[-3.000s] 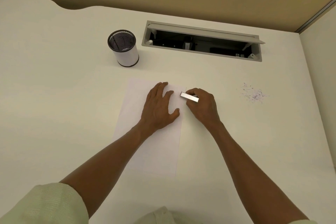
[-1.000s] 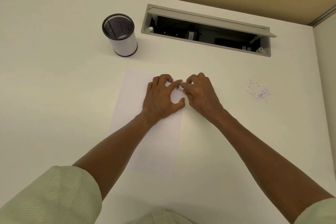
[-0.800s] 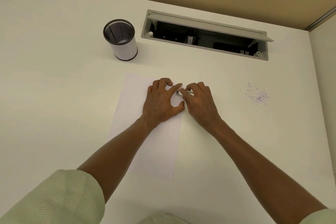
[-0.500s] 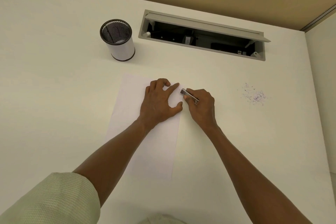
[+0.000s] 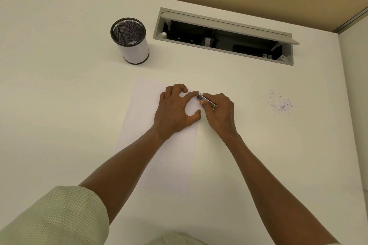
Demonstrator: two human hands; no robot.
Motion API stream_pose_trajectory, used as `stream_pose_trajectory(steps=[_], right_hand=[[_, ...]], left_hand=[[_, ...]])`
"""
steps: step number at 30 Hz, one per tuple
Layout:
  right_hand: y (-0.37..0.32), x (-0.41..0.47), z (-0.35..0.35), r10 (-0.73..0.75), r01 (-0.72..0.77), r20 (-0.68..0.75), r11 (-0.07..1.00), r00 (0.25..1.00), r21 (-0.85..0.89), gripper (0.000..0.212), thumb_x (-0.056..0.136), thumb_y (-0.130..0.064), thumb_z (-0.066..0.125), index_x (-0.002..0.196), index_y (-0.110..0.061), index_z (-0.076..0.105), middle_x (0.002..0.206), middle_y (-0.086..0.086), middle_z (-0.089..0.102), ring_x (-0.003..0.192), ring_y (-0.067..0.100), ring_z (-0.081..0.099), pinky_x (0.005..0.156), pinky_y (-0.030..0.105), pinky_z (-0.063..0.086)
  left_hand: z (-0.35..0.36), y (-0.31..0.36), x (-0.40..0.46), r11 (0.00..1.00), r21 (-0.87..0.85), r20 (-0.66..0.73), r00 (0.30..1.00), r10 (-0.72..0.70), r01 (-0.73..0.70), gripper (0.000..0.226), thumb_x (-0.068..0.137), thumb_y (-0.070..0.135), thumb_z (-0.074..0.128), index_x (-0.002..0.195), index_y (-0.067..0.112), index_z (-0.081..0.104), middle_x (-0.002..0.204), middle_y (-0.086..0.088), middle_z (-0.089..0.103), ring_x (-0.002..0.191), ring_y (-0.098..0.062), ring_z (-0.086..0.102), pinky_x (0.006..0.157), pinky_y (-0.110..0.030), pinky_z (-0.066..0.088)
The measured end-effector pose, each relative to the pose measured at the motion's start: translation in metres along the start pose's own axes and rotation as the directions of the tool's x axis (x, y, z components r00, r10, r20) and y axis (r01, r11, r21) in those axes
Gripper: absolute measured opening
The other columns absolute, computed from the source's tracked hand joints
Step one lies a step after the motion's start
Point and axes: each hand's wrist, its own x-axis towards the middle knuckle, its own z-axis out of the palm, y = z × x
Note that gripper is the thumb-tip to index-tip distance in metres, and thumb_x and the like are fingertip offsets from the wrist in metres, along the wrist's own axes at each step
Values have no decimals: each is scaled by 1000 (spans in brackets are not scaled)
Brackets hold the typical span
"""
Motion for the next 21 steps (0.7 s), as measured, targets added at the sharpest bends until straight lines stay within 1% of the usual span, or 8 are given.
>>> stream_pose_trajectory(steps=[6, 11, 14, 16, 18, 21], right_hand=[[1, 0, 2, -15, 15, -18, 1000, 1000, -18, 24, 89, -19, 66, 112, -16, 73, 86, 5, 71, 84, 22, 60, 76, 32, 46], [5, 2, 7, 5, -5, -1, 1000, 1000, -29, 27, 89, -24, 66, 114, -18, 72, 91, 6, 69, 89, 23, 60, 80, 35, 47], [7, 2, 8, 3, -3, 11, 999, 1000, -46, 28, 89, -25, 66, 116, -20, 71, 91, 5, 65, 90, 23, 57, 78, 32, 45], [4, 1, 7, -54, 54, 13, 995, 998, -80, 27, 89, -19, 66, 116, -20, 71, 91, 4, 61, 89, 23, 52, 77, 33, 45], [2, 0, 5, -153, 154, 15, 974, 988, -165, 29, 88, -12, 64, 114, -21, 71, 90, 3, 59, 87, 23, 49, 74, 36, 44], [0, 3, 2, -291, 289, 46, 899, 956, -330, 37, 83, -2, 58, 112, -20, 71, 91, 3, 58, 86, 25, 48, 70, 37, 41]], left_hand=[[-1, 0, 0, 1000, -4, 4, 1000, -1, 1, 62, 77, 61, 60, 132, 34, 61, 124, 3, 49, 117, -20, 44, 96, -33, 37], [0, 0, 0, 1000, -7, -4, 1000, 2, -2, 61, 76, 60, 61, 131, 33, 62, 123, 3, 49, 116, -21, 45, 95, -33, 37], [0, 0, 0, 1000, -6, -6, 1000, 1, -1, 62, 76, 60, 61, 131, 33, 62, 123, 3, 50, 117, -21, 45, 95, -34, 38], [0, 0, 0, 1000, -5, -14, 1000, 1, -1, 62, 76, 61, 60, 131, 33, 62, 122, 3, 51, 116, -21, 46, 94, -33, 38], [0, 1, 0, 1000, -2, -19, 1000, 3, -3, 62, 75, 61, 60, 131, 33, 62, 122, 3, 51, 115, -20, 46, 93, -32, 37], [-1, 1, 0, 1000, 4, -10, 1000, -2, 2, 62, 75, 61, 61, 131, 33, 62, 122, 3, 50, 115, -20, 45, 93, -32, 37]])
